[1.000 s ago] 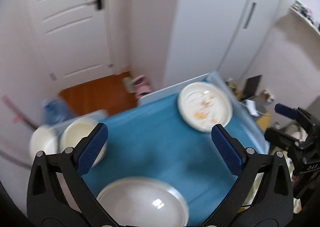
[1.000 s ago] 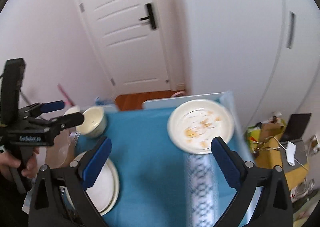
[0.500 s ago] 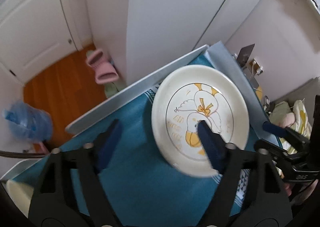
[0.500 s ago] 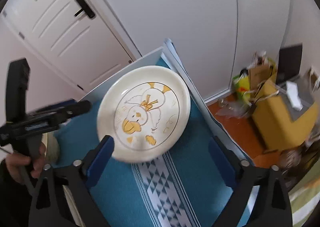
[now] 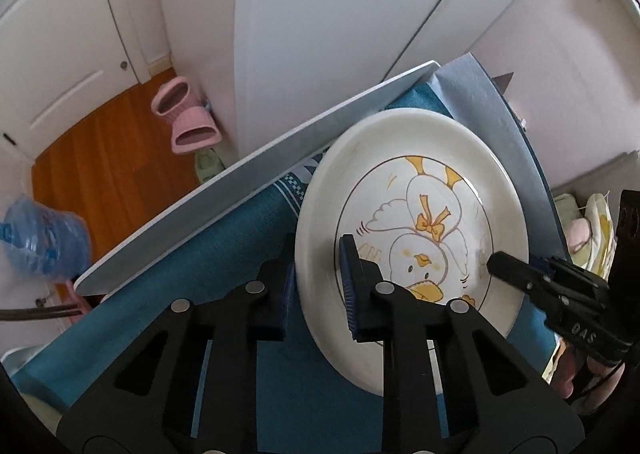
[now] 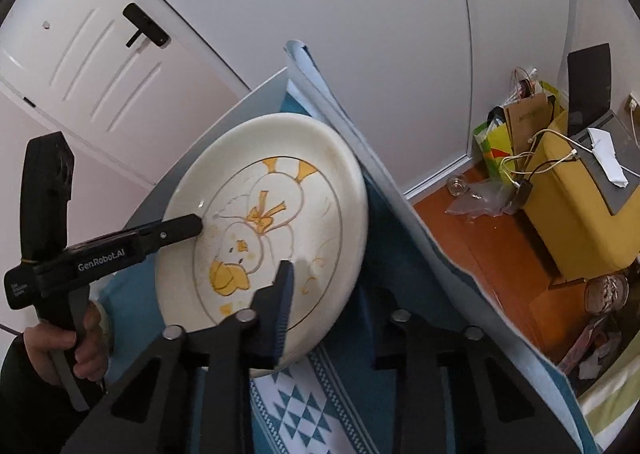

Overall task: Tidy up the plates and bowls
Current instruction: 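Lower the small duck plate onto the white plate and open both grippers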

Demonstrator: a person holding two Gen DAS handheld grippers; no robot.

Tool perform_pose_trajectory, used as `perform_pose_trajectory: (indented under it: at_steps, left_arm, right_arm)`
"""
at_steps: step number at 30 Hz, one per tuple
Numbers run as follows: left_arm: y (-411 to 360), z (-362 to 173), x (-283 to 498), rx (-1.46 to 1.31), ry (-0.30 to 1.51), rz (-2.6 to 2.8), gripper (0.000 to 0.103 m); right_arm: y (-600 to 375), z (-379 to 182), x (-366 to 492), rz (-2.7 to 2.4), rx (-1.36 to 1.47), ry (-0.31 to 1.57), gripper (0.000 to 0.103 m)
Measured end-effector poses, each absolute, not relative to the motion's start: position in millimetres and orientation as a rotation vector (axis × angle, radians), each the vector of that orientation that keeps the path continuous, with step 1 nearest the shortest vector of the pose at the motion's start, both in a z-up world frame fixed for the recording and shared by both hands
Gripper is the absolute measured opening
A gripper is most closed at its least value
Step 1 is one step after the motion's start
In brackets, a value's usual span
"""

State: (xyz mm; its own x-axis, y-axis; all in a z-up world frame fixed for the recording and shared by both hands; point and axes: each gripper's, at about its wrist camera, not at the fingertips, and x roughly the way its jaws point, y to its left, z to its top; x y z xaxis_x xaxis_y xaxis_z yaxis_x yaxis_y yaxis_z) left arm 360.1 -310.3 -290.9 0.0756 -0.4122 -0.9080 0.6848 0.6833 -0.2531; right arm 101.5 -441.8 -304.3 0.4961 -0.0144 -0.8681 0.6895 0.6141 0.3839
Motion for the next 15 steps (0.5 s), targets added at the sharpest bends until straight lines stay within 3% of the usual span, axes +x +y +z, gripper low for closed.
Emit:
perform_pose_trajectory:
  at_steps: [15]
  left_arm:
    - [-304, -259, 341, 0.271, 1.159, -0.808, 0.018]
  right_arm:
    - [-438, -290, 107, -0.459, 0.651, 0.987, 0.016]
